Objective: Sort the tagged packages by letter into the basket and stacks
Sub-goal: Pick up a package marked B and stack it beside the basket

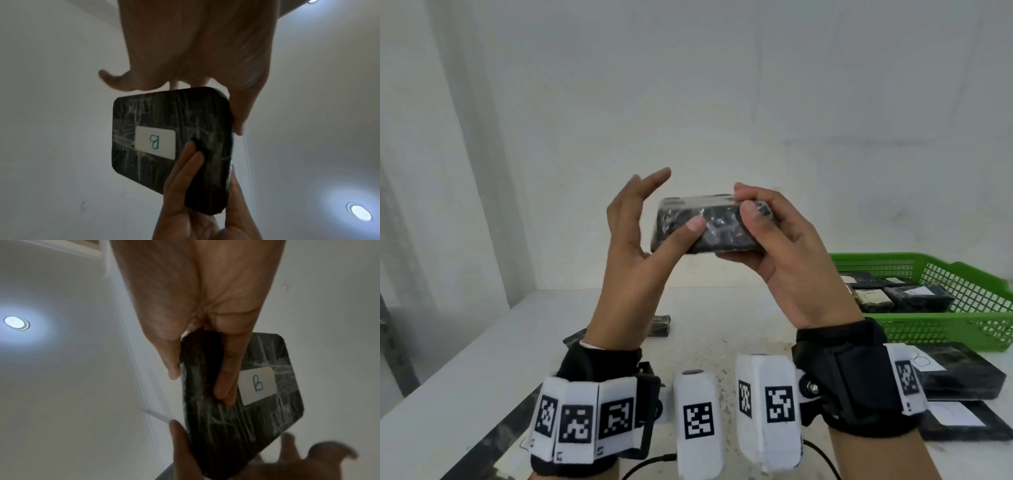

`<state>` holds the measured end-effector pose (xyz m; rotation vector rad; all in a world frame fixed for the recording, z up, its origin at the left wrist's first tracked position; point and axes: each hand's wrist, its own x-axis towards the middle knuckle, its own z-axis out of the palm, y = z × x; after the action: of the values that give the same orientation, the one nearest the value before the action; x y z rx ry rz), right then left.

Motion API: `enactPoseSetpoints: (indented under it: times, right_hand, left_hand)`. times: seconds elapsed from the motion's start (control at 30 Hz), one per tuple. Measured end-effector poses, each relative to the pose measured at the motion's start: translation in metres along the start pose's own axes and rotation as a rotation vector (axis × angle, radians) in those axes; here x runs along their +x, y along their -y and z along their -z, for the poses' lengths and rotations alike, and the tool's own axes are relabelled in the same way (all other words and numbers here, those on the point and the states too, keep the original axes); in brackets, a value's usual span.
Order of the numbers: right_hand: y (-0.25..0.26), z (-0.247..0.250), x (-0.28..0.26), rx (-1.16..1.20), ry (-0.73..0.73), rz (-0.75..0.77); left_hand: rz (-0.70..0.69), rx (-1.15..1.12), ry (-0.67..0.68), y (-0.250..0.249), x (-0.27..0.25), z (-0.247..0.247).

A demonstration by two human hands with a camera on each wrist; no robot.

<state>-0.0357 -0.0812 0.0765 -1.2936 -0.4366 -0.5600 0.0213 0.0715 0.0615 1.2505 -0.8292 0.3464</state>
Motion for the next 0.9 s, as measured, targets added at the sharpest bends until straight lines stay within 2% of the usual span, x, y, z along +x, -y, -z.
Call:
enactPoseSetpoints:
  times: [0.13,0.3,0.5,0.7,0.9]
  right_hand:
    - [0.003,-0.003,-0.001,0.008,-0.004,0.019]
    - [0.005,-0.001,0.000,0.058,0.028,0.010]
    - [0.001,0.002,0.000,-0.001,-0.002,0.068]
    - [0.000,-0.004,0.000,-0.063,-0.045,-0.003]
    - [0.006,-0.002,-0.002,-0.080,-0.046,0.042]
  left_hand:
    - [0.158,-0.075,0.101,-0.005,-0.001,0.000]
    - [0.151,-0.230,0.048,-0.006,0.000,-0.006]
    - [0.139,-0.252,0.034,-0.002,-0.001,-0.009]
    - [0.137,-0.103,-0.016,0.001,0.000,-0.010]
    - [0.141,-0.113,0.015,-0.002,-0.001,-0.009]
